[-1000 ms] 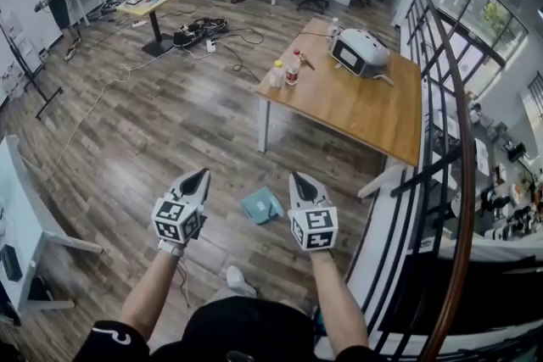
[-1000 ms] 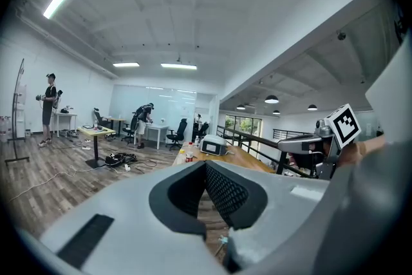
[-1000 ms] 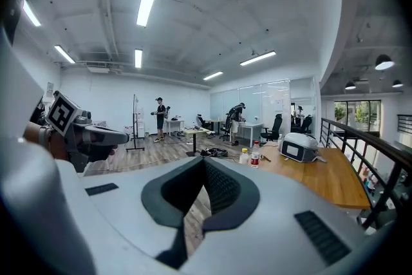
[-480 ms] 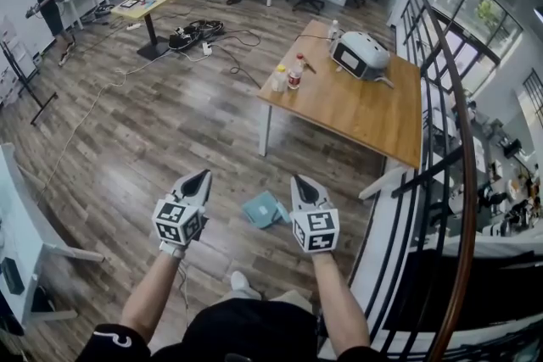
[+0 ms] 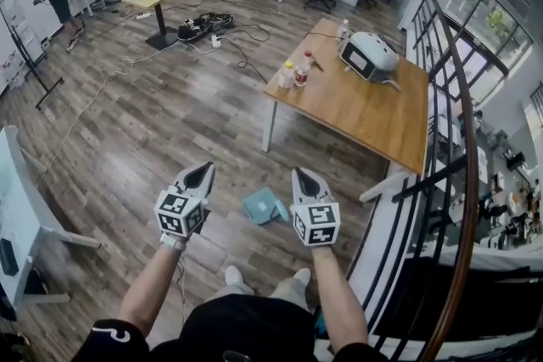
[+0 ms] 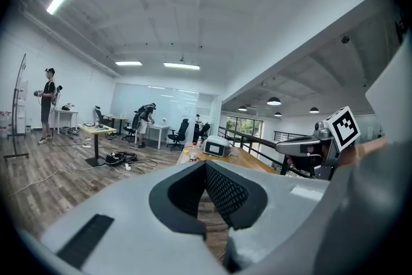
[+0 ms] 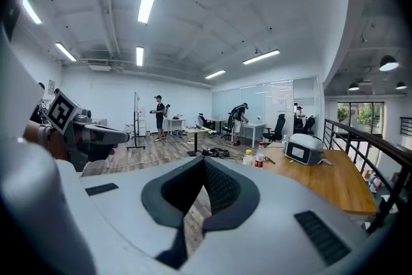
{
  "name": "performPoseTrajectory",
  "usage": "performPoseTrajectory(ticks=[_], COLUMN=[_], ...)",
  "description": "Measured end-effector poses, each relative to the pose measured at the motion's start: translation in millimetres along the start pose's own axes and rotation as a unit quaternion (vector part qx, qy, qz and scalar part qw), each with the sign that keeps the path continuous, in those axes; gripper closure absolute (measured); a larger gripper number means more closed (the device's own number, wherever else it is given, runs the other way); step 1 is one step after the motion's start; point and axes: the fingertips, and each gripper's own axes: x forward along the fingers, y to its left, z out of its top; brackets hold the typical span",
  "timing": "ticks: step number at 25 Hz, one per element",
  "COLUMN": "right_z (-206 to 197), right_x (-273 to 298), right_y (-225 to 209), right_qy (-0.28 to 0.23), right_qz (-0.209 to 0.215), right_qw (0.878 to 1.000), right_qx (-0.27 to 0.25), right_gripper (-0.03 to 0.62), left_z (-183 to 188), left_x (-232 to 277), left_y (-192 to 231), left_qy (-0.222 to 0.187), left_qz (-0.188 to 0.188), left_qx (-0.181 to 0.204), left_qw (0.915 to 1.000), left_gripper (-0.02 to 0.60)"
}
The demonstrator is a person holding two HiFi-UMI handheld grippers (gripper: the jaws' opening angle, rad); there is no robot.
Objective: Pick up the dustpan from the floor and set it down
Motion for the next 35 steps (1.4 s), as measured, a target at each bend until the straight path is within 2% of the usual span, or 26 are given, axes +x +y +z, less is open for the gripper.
performPoseTrajectory(ticks=[7, 17, 25, 35], right_z=[-4, -22, -34, -59], right_x=[-1, -16, -18, -7], right_y=[-38, -96, -106, -113], right_qy=[-0.010, 0.006, 0.012, 0.022], right_qz=[0.033, 0.074, 0.095, 0.118], right_qw=[0.999, 0.997, 0.995, 0.992], right_qx=[-0.011, -0.025, -0.020, -0.025], right_gripper=[0.605, 0.605, 0.605, 0.605], left_z=[-3, -8, -20, -46], left_x=[21, 61, 62, 41], left_y=[-36, -101, -114, -98], left_qy=[0.000, -0.005, -0.004, 0.012], left_qz=[0.035, 0.067, 0.087, 0.129], left_qx=[0.002, -0.015, -0.027, -0.033], left_qw=[0.9994, 0.9976, 0.9958, 0.9910], left_gripper=[0.583, 0.583, 0.583, 0.583])
